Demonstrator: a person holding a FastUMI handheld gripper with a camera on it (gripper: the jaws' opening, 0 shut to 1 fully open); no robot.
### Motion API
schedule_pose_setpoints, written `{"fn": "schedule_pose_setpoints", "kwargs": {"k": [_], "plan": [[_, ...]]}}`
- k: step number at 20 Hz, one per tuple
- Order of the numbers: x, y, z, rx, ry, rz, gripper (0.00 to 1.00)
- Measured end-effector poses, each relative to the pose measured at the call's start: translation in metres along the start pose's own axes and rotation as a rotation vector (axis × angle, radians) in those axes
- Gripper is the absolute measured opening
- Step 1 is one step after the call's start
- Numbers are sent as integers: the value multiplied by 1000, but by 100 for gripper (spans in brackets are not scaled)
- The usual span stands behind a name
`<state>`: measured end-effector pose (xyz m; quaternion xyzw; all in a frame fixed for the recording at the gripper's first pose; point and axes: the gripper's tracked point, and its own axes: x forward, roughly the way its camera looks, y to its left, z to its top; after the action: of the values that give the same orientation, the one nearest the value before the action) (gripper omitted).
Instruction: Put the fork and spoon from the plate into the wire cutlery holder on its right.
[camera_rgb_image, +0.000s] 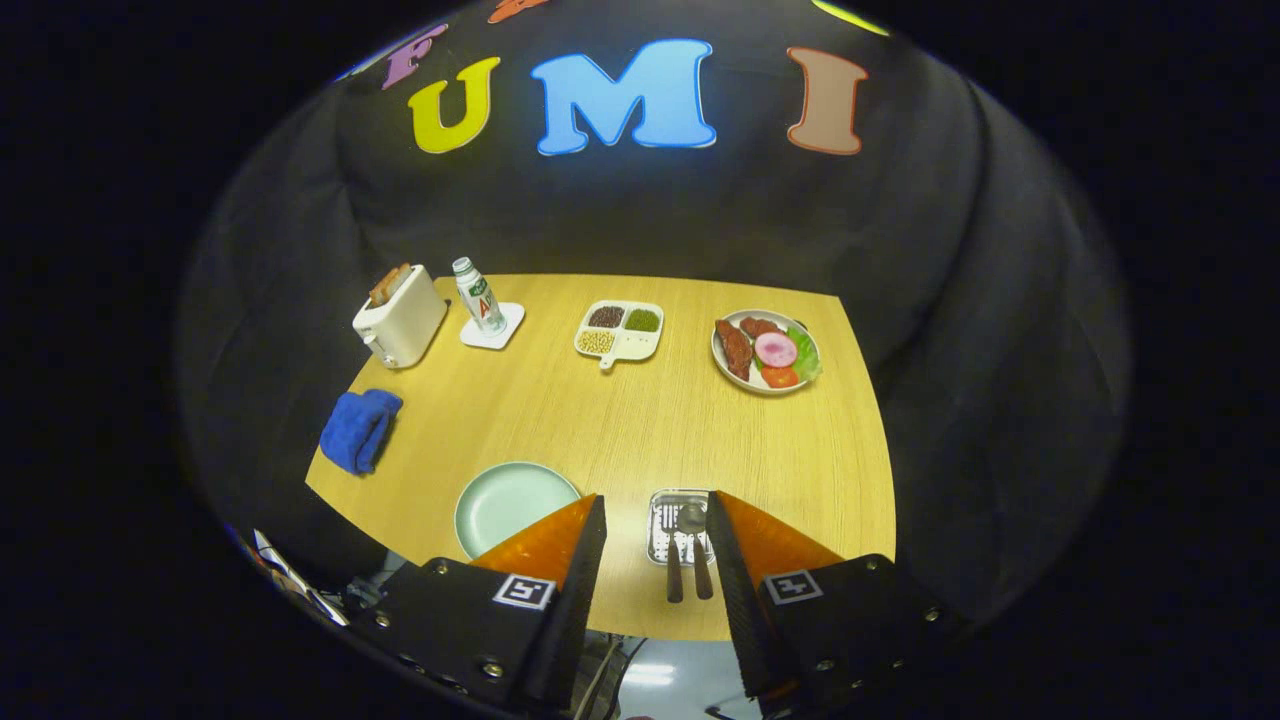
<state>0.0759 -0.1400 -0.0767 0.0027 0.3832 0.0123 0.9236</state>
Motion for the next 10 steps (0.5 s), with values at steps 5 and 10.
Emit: {"fn": "schedule_pose_setpoints", "kwargs": {"k": [5,10], "plan": [[-22,37,20,7,-204,8,100],[-47,78,45,-30,-414,-13,99]]}}
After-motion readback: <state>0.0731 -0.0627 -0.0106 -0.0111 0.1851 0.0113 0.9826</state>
